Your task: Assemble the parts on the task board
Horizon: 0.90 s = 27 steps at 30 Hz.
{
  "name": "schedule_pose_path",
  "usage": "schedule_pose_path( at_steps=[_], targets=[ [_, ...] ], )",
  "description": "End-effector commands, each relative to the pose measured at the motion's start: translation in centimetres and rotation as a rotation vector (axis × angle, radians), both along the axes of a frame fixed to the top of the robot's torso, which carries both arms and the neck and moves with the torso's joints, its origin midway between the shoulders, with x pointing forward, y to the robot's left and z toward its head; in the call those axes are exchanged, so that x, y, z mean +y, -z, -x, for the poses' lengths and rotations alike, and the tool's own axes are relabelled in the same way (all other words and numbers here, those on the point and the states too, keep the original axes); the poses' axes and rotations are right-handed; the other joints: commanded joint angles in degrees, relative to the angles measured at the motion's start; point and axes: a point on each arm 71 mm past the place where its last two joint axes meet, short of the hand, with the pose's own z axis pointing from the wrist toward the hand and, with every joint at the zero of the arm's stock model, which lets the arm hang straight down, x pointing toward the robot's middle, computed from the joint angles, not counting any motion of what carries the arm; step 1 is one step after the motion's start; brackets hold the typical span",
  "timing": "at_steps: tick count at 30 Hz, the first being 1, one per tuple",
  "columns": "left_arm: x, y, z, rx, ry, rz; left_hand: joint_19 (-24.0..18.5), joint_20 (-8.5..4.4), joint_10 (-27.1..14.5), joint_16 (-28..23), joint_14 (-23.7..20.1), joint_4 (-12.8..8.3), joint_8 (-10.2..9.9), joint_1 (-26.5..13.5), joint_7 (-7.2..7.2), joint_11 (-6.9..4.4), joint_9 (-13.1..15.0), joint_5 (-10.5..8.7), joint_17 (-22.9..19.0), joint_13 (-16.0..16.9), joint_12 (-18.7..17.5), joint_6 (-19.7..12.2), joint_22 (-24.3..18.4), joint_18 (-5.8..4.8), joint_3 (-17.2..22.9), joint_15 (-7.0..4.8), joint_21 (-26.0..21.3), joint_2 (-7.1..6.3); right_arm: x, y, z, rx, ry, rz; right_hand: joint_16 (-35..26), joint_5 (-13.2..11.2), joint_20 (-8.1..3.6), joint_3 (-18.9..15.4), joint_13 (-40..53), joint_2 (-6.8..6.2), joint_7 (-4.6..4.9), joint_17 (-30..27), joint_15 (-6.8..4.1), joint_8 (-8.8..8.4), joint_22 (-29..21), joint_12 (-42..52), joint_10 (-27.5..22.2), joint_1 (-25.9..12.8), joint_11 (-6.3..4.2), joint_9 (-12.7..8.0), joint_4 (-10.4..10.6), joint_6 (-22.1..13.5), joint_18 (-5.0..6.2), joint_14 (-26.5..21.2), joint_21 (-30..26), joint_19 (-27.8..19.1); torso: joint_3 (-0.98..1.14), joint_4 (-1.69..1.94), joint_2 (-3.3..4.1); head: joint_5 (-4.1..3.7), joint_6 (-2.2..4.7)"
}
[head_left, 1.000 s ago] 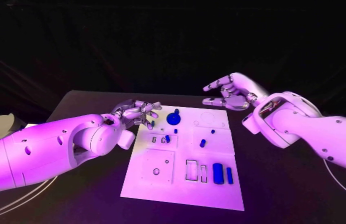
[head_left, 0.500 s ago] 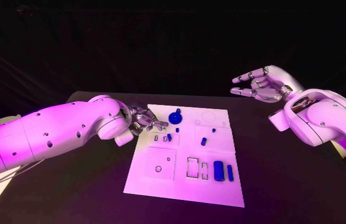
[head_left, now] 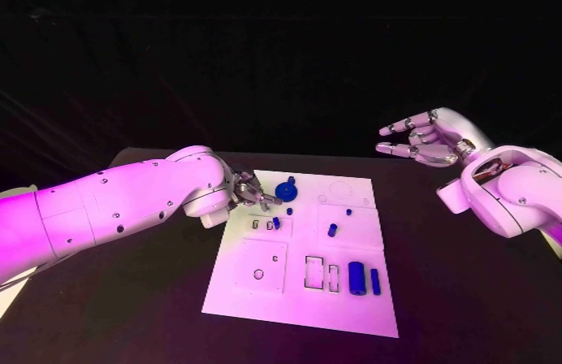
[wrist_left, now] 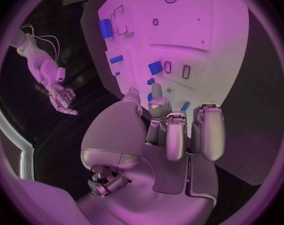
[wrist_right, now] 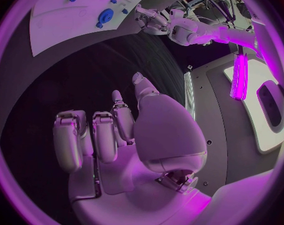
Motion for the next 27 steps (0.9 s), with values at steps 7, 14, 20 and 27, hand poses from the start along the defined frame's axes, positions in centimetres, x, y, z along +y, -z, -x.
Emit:
schedule_pose_path(
  at_steps=[7, 14, 20, 27],
  targets=[
    [-1.3, 0.3, -0.4, 0.016, 0.112, -0.173, 3.3, -0.61, 1.3, 0.2, 5.9, 0.0, 3.5, -2.1, -0.35, -0.44, 2.7, -3.0, 15.1, 2.3, 2.3, -1.5, 6.0, -1.3, -3.4, -0.78, 1.4, 0.42, 0.3, 0.5, -0.3, 0.017, 0.007, 0.008, -0.4, 0.3, 0.06, -0.2, 4.5, 0.52, -0.05, 8.8, -0.13, 0.07, 8.4, -0.5, -0.4, 0.0, -0.05, 0.0, 0.1, 0.1, 0.79, 4.5, -0.4, 2.2, -0.06, 0.12, 0.11, 0.47, -0.27],
    [-1.8, 0.5, -0.8, 0.027, 0.138, -0.21, 3.5, -0.79, 1.9, 0.2, 5.9, 0.1, 4.4, -3.0, -0.6, -0.64, 3.5, -3.33, 15.1, 3.3, 3.3, -1.7, 6.9, -1.45, -4.7, -0.99, 1.9, 0.58, 0.3, 0.7, -0.4, 0.021, 0.009, 0.013, -0.4, 0.4, 0.05, -0.3, 4.5, 0.52, -0.04, 8.8, -0.12, 0.01, 8.4, -0.5, -0.4, 0.0, -0.04, 0.0, 0.1, 0.0, 0.8, 4.5, -0.4, 2.1, -0.02, -0.11, 0.13, 0.73, -0.51],
    [-2.2, 0.7, -1.0, 0.041, 0.153, -0.226, 3.6, -0.87, 2.0, 0.2, 5.9, -0.1, 4.8, -2.8, -0.72, -0.72, 3.8, -3.27, 15.1, 3.5, 3.5, -1.8, 7.0, -1.48, -5.0, -1.07, 2.0, 1.06, 0.3, 0.8, -0.4, 0.023, 0.011, 0.015, -0.4, 0.4, 0.05, -0.3, 4.5, 0.53, -0.03, 8.8, -0.12, 0.0, 8.4, -0.5, -0.4, 0.0, -0.04, -0.1, 0.1, -0.1, 0.8, 4.5, -0.5, 2.1, -0.06, -0.2, 0.28, 0.79, -0.63],
    [-2.7, 0.9, -1.3, 0.053, 0.163, -0.236, 3.6, -0.92, 2.1, 0.2, 5.9, -0.2, 5.4, -1.5, -0.76, -0.78, 4.3, -2.93, 15.1, 3.8, 3.8, -2.2, 7.3, -1.52, -4.8, -1.11, 2.1, 2.16, 0.4, 0.9, -0.5, 0.024, 0.01, 0.016, -0.5, 0.8, 0.04, -0.4, 4.4, 0.56, -0.03, 8.7, -0.12, -0.01, 8.3, -0.5, -0.4, 0.0, -0.04, -0.1, 0.2, -0.1, 0.81, 4.5, -0.5, 2.1, -0.05, -0.15, 0.32, 0.79, -0.93]
  ],
)
